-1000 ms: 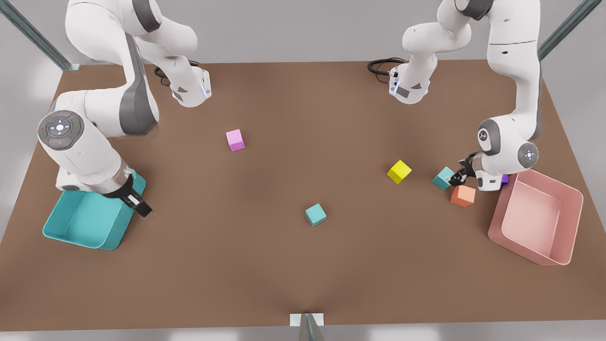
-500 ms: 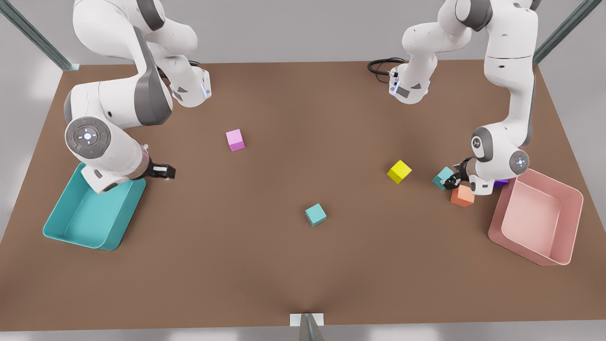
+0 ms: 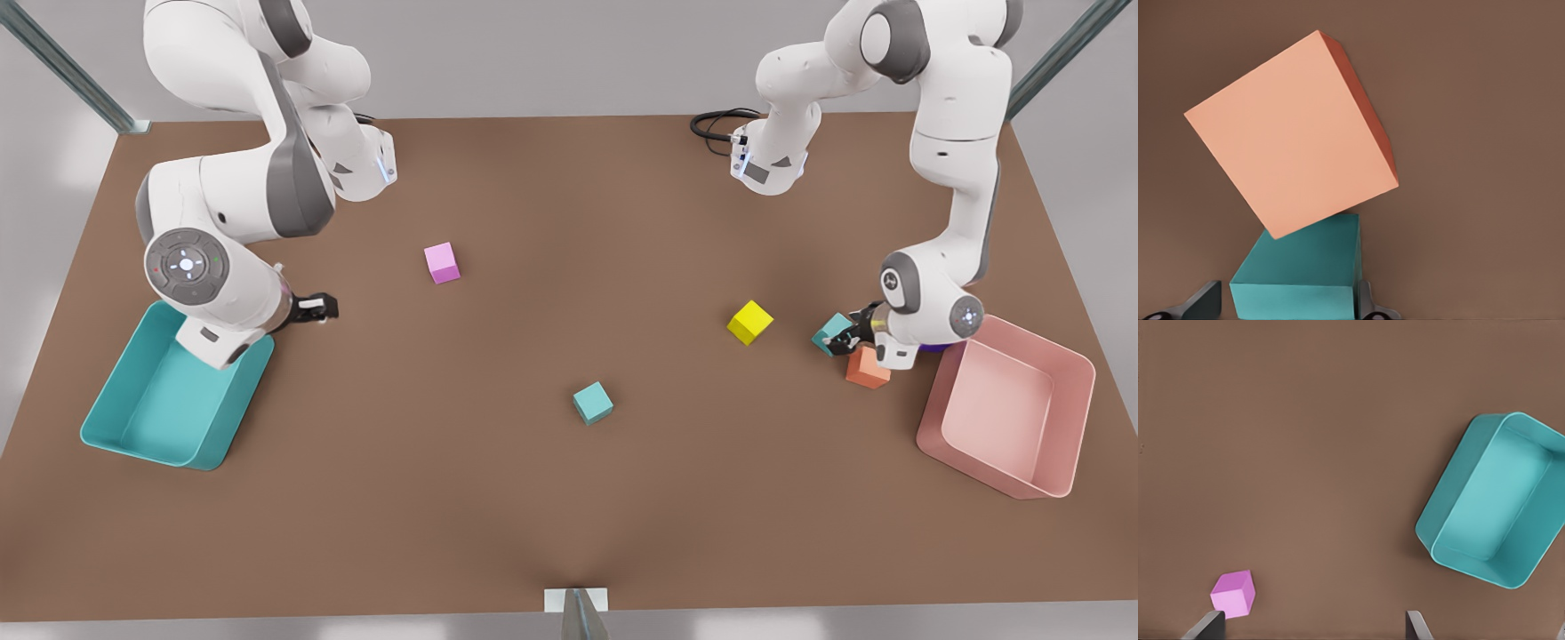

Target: Stack the two blue cubes on top of each other

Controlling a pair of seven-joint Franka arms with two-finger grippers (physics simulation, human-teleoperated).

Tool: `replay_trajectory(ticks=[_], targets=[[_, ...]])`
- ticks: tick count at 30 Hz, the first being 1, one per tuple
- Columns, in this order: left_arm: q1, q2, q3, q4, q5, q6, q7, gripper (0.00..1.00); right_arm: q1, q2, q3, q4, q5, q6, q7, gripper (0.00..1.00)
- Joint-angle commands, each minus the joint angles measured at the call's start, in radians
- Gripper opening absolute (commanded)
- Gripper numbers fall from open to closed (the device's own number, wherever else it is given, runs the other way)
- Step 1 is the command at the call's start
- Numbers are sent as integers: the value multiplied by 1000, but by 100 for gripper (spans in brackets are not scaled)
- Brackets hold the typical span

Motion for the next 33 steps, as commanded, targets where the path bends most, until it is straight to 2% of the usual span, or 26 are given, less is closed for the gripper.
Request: replay_trajectory(ticks=[1, 4, 6, 7, 12, 16, 20, 23, 25, 27, 29, 31, 33], targets=[[0, 6, 0, 0, -20, 5, 91, 100, 0, -1, 0, 0, -1, -7, -175, 100], [0, 20, 0, 0, -20, 3, 91, 100, 0, 0, 0, 0, -3, -7, -175, 100], [0, 20, -2, 0, -22, 0, 88, 69, 2, 2, 0, 0, -3, -7, -175, 100], [0, 18, -2, 0, -22, -3, 88, 67, 0, 5, 0, -1, -5, -7, -175, 100], [48, -23, -3, 0, -22, -130, 91, 65, 0, 5, 0, -3, -5, -7, -175, 100], [71, -89, -3, -1, -14, -319, 16, 65, 0, 5, 0, -1, -6, -6, -175, 100], [8, -302, -42, 21, 116, -526, -222, 65, -3, 5, -1, -1, 5, -6, -175, 100], [-135, -295, -160, 326, 118, -683, -198, 66, -1, 5, -1, 2, 5, -4, -178, 100], [-328, -163, -169, 531, 138, -674, -211, 66, -1, 5, -1, 2, 3, -4, -178, 100], [-469, -69, -197, 560, 136, -520, -214, 66, -1, 5, -1, 0, 3, -4, -178, 100], [-578, 28, -197, 620, 135, -476, -214, 66, -1, 5, -1, 0, -1, -4, -178, 100], [-635, 193, -197, 785, 139, -457, -214, 66, -1, 5, -1, 0, -5, -4, -178, 100], [-633, 296, -195, 844, 139, -302, -213, 66, -1, 8, -1, 0, -5, -4, -178, 100]])
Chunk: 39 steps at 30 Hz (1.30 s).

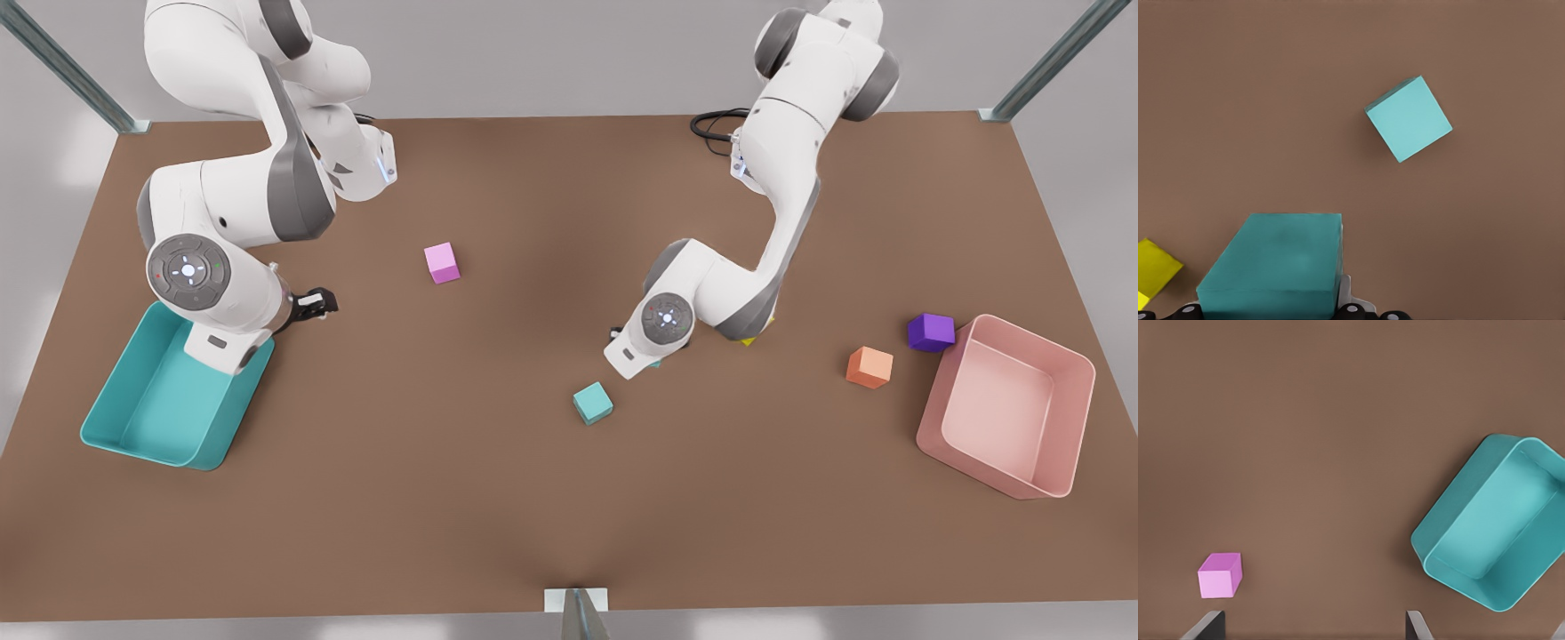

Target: Stack the two blue cubes on top of each other

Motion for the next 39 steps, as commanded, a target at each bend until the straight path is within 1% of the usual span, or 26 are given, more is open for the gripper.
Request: replay_trajectory(ticks=[1, 2, 4, 8, 15, 17, 31, 32, 33, 39], targets=[[-5, 98, 1, 109, 3, 138, -101, 66, 0, 0, 0, 0, -2, 0, -29, 100], [-12, 161, 1, 184, 3, 138, -99, 66, 0, 0, 0, 0, -2, 1, -29, 100], [-27, 210, 1, 268, 0, 138, -102, 66, 0, 1, 0, 0, -3, 1, -29, 100], [-32, 250, -10, 327, -3, 138, -102, 66, 0, 0, 0, 0, -2, 1, -29, 100], [-32, 265, -15, 316, -12, 128, -137, 66, 0, 1, 0, -1, -2, 1, -29, 100], [-33, 278, -16, 316, -38, 92, -136, 66, 0, 1, 0, -1, -2, 1, -29, 100], [-50, 301, -13, 343, -32, 103, -136, 67, 0, 3, 0, -1, -3, 3, -29, 100], [-50, 301, -13, 350, -32, 103, -136, 70, 0, 3, 0, -1, -3, 3, -29, 100], [-50, 302, -13, 351, -32, 103, -136, 100, 0, 3, 0, -1, -3, 3, -29, 100], [-48, 298, -13, 350, -31, 97, -136, 100, 0, 3, 0, -3, -5, 3, -29, 100]])
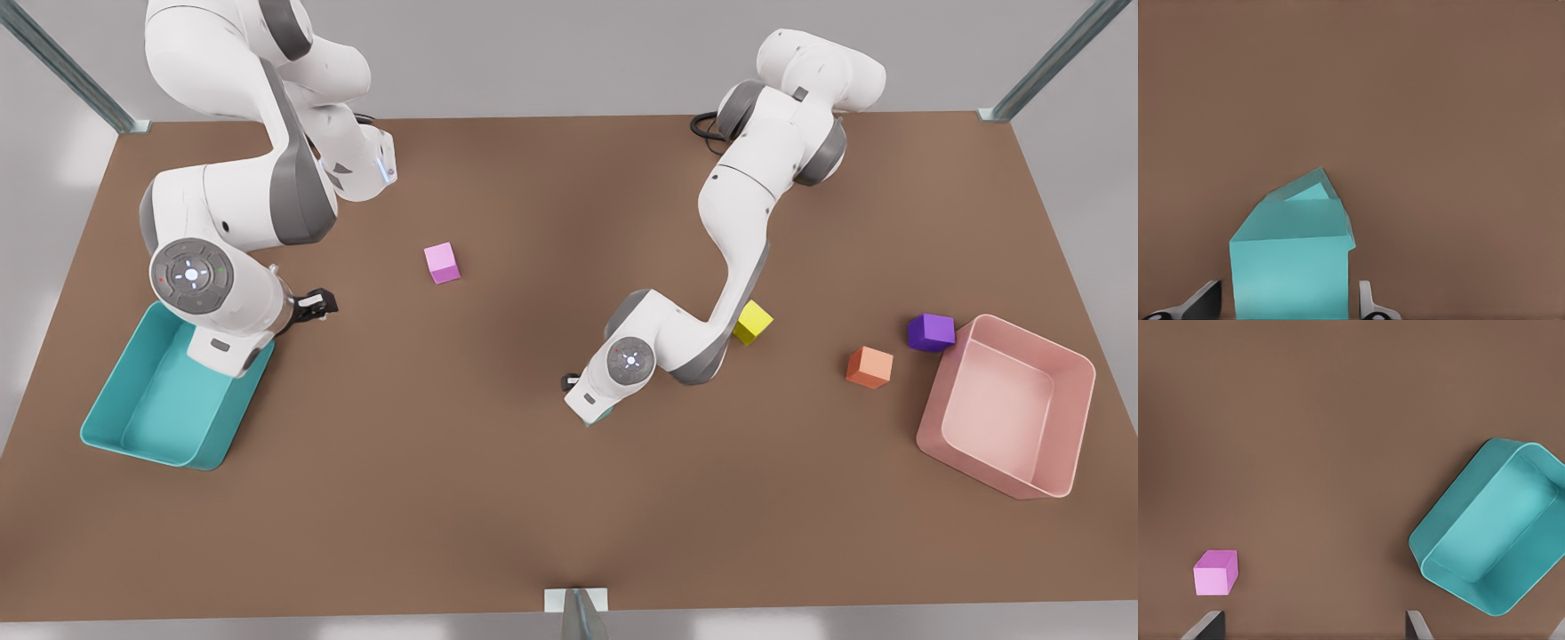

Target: Stack the two blue cubes on top of each other

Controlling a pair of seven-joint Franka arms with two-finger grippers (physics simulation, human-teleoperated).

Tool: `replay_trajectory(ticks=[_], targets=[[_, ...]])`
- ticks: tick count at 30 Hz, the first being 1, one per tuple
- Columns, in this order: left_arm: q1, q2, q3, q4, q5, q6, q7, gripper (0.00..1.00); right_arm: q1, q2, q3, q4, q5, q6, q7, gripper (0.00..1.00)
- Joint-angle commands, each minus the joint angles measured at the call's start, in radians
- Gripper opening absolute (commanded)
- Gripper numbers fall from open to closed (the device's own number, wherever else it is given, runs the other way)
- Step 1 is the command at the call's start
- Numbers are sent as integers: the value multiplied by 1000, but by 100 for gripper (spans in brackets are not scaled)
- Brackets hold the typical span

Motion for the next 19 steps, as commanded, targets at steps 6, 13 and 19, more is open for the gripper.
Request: replay_trajectory(ticks=[6, 13, 19], targets=[[4, -110, 1, 8, 7, -223, -19, 100, 0, -3, 1, 4, 1, -2, -3, 100], [459, -437, 1, -86, 149, -549, 570, 100, -1, 5, 0, 1, -1, 1, -3, 100], [453, -669, 6, -249, 148, -676, 747, 100, 0, 4, 1, 1, 7, -2, 0, 100]])
